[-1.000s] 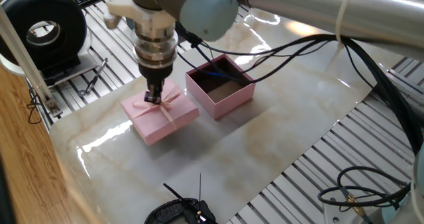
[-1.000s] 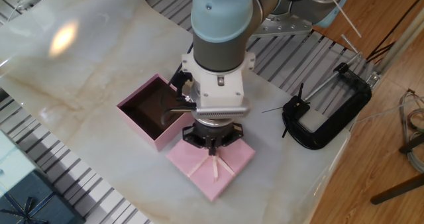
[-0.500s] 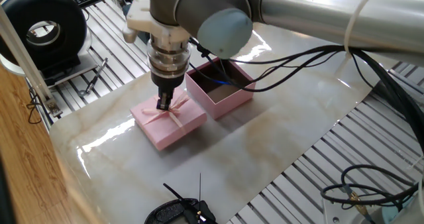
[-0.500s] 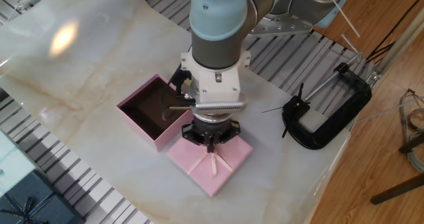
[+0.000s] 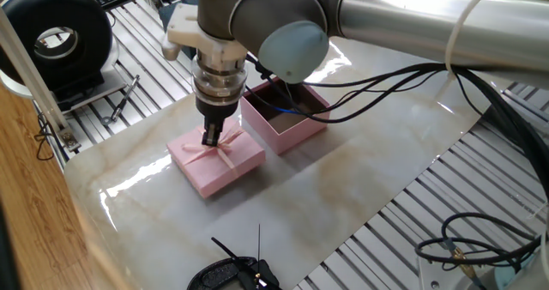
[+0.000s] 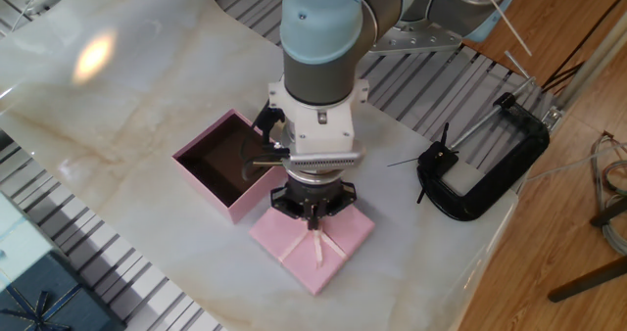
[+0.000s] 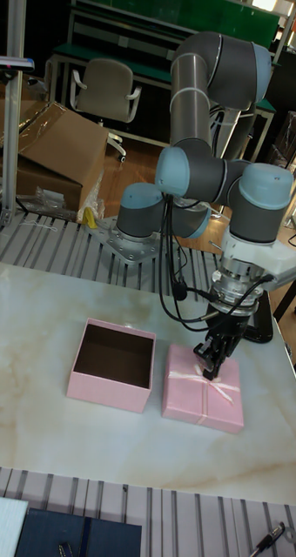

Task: Open a box

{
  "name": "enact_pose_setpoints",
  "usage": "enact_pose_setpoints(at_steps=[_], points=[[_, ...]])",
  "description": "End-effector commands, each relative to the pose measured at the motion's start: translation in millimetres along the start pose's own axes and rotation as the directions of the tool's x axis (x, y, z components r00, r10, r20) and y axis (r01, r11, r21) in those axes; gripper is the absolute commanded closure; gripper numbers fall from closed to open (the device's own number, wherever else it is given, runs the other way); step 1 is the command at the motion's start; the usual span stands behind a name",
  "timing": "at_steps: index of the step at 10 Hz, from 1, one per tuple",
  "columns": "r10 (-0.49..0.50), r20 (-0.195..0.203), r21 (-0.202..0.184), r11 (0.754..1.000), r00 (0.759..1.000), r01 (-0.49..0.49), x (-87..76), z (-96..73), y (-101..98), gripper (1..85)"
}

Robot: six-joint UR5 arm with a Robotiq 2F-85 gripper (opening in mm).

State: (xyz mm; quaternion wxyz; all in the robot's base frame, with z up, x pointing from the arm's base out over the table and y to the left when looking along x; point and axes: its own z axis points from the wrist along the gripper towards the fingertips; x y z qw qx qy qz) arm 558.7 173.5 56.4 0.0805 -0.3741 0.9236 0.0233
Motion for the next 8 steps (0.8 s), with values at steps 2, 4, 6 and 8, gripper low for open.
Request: enact_pose_setpoints(at_steps=[2, 4, 6, 8], points=[[-0.022, 0.026, -0.012, 1.000, 0.999, 0.022, -5.9, -0.2, 0.6, 35.3], [-0.030, 0.005, -0.036, 0.999, 1.000, 0.030, -2.8, -27.7, -0.2, 36.0], [0.008, -0.018, -0.041, 0.999, 1.000, -0.009, -9.2, -48.1, 8.9, 58.0], [0.100, -0.011, -0.051, 0.994, 0.995, -0.101, -17.9, -41.0, 14.2, 84.3]])
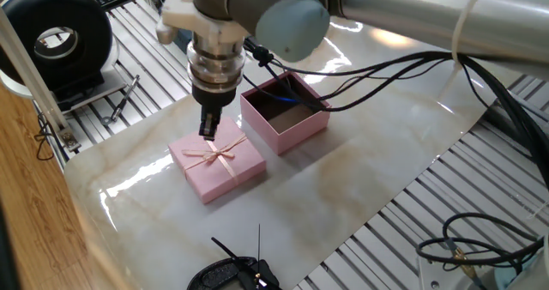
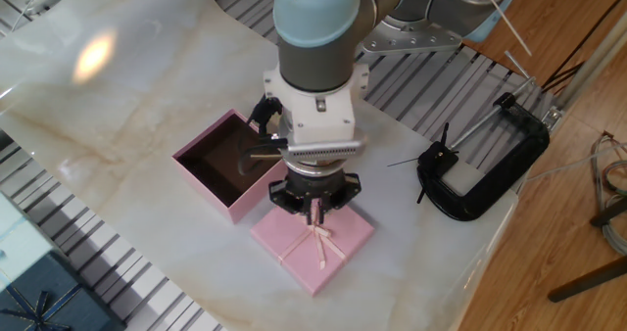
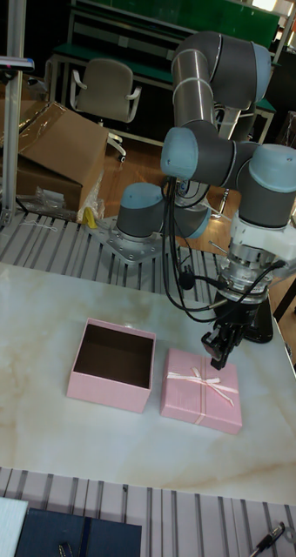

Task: Open a box

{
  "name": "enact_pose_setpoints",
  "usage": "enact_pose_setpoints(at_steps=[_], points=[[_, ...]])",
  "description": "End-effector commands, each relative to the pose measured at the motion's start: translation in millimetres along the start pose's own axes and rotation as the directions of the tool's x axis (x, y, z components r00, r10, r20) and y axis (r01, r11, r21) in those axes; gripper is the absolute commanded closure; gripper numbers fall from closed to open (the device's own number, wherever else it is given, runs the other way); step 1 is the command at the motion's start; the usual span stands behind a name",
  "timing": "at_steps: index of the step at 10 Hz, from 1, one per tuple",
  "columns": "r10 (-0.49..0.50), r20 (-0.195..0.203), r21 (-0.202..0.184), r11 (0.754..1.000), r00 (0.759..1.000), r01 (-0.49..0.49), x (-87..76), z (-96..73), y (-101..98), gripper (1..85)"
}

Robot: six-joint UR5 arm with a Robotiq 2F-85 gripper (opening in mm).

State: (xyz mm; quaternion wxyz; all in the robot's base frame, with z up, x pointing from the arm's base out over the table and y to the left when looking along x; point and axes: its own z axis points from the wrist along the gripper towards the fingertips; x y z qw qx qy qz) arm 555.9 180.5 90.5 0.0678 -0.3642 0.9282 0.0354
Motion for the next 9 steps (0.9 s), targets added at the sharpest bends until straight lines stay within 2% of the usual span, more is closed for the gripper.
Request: enact_pose_setpoints(at_steps=[1, 2, 3, 4, 5, 6, 8, 9], points=[[0.106, -0.013, 0.027, 0.994, 0.994, -0.106, -3.1, -7.7, -4.0, 84.3], [0.149, -0.021, 0.041, 0.988, 0.989, -0.148, -0.3, -7.9, -7.2, 84.3], [0.175, -0.019, 0.002, 0.985, 0.984, -0.175, -3.8, -14.4, 2.7, 84.3], [0.170, -0.057, 0.032, 0.985, 0.984, -0.169, -0.7, -44.0, -2.7, 84.3], [0.221, -0.070, 0.046, 0.975, 0.973, -0.218, -2.2, -59.7, 0.1, 84.3], [0.293, -0.086, 0.061, 0.955, 0.952, -0.289, -2.5, -64.4, 3.1, 84.3], [0.409, -0.102, 0.098, 0.911, 0.907, -0.400, 4.6, -61.3, -6.7, 84.3], [0.440, -0.119, 0.138, 0.895, 0.890, -0.424, 12.4, -61.7, -14.3, 84.3]])
